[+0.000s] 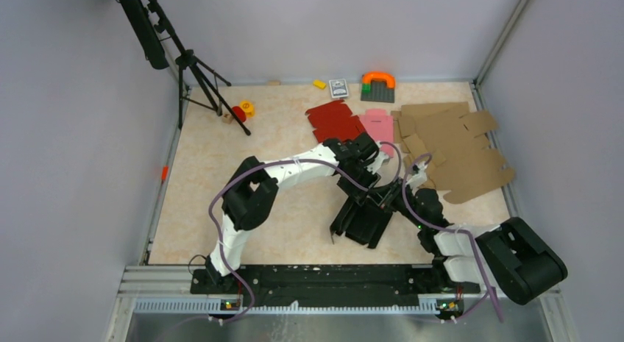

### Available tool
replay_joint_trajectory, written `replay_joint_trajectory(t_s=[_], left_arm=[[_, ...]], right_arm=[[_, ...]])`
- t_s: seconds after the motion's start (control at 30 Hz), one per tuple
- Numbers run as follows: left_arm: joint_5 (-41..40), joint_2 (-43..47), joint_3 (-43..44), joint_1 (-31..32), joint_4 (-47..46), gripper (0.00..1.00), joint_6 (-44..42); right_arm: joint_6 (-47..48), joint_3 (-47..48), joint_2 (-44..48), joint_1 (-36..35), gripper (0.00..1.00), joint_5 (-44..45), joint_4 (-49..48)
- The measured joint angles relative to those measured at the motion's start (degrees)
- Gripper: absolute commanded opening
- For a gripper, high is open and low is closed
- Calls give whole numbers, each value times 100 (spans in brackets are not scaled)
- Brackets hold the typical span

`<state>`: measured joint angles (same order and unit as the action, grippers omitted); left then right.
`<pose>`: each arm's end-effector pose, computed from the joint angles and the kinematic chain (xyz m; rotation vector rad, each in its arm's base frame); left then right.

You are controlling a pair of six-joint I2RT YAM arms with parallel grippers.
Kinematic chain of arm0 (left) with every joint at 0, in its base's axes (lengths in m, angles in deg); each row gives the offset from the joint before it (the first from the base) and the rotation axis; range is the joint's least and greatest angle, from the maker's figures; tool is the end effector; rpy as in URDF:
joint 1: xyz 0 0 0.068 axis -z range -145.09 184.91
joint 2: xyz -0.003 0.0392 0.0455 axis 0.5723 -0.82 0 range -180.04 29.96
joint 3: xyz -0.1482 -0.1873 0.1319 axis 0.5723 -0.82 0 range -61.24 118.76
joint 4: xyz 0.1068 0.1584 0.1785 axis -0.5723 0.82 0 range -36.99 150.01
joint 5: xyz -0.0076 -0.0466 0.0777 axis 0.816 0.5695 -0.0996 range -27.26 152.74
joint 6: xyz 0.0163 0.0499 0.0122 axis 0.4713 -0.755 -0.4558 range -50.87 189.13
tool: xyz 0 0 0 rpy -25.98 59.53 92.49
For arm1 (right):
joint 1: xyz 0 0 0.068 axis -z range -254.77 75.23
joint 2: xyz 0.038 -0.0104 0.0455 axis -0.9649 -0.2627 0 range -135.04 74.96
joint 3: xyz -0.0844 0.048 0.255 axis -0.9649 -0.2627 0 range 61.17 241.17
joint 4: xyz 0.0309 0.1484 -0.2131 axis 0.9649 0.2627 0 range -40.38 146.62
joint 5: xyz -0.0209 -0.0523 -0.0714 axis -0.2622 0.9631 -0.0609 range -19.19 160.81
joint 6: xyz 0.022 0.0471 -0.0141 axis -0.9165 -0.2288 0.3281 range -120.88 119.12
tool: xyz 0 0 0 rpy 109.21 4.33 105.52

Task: Fold the paper box
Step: Fold the paper box at the center of the board.

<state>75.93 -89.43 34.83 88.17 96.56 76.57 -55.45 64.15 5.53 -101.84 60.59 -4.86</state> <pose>0.2573 -0.3583 0.2017 1.1722 2.6010 -0.5795 0.1635 0.0907 0.1375 0.3231 1.9094 1.1536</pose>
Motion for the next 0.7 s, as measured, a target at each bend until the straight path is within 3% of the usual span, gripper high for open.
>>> replay_joint_trajectory(t_s=[0.2,0.4,0.53,0.7], left_arm=[[-76,83,-162,26,-74,46,15],[-127,118,-227,44,-162,45,17],[-153,127,-251,48,-210,42,20],[-181,129,-256,48,-243,49,20]], right_arm=[[-245,0,-76,-50,21,83,-28],[-686,4,15,-68,13,144,210],[-966,9,116,-70,19,173,391],[-1165,9,245,-70,22,236,581]])
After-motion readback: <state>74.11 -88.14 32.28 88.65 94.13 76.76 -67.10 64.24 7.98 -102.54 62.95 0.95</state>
